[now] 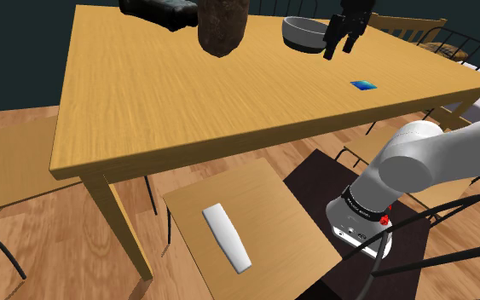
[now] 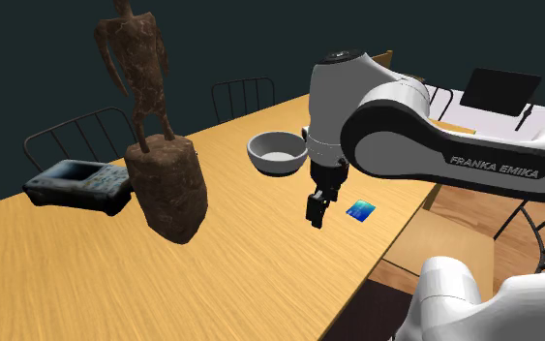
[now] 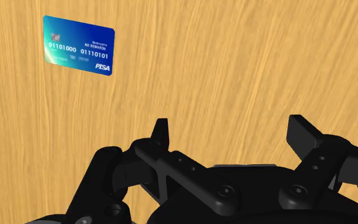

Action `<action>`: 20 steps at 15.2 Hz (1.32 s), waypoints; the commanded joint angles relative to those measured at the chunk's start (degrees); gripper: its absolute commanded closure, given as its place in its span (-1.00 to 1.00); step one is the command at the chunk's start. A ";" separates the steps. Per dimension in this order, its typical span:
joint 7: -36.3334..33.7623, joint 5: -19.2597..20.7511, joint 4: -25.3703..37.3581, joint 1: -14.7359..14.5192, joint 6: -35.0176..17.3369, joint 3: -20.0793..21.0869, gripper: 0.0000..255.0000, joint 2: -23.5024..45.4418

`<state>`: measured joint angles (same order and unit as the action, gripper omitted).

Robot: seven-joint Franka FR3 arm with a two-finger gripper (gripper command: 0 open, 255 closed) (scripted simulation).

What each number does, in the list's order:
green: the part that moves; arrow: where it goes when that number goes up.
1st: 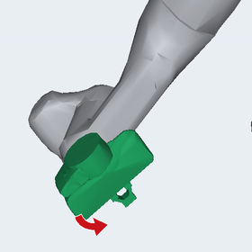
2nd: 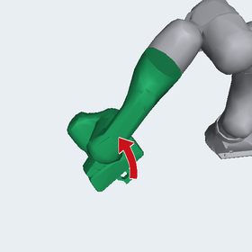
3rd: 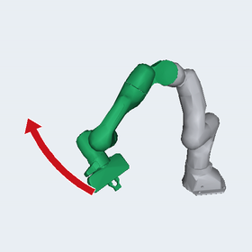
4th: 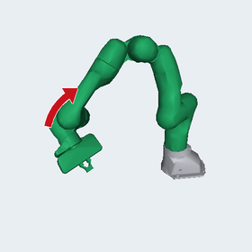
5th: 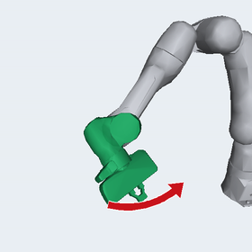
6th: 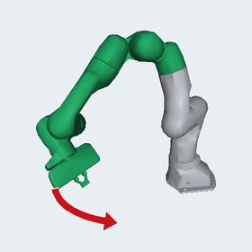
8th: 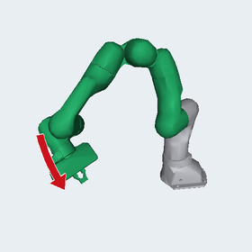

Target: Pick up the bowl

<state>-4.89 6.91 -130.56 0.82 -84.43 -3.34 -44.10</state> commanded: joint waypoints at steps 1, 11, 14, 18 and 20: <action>0.00 0.00 0.00 0.00 0.00 0.00 -1.00 0.00; 6.59 2.90 15.70 1.12 -5.65 -6.04 -1.00 20.89; 8.75 2.82 21.83 1.45 -6.25 -7.65 -1.00 27.44; 11.82 2.00 31.26 2.11 -6.12 -9.63 -1.00 36.55; 13.43 1.28 36.63 2.63 -5.60 -10.52 -1.00 41.35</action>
<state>7.54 8.61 -97.34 3.18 -90.46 -13.32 -5.69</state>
